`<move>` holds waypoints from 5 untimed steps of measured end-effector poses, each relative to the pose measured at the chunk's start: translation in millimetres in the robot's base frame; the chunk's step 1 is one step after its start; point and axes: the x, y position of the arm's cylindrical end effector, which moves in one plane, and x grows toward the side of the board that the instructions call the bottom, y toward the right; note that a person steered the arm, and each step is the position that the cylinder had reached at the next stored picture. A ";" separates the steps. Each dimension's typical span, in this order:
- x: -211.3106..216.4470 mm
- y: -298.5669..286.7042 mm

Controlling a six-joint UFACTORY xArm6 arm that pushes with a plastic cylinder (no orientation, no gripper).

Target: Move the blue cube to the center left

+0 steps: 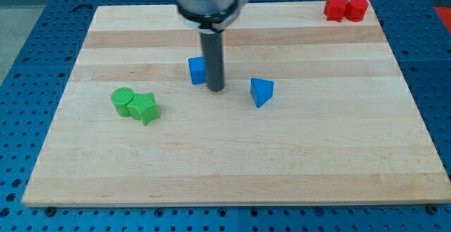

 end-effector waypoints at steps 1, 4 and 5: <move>-21.8 16.3; -32.5 -117.2; -32.5 -167.0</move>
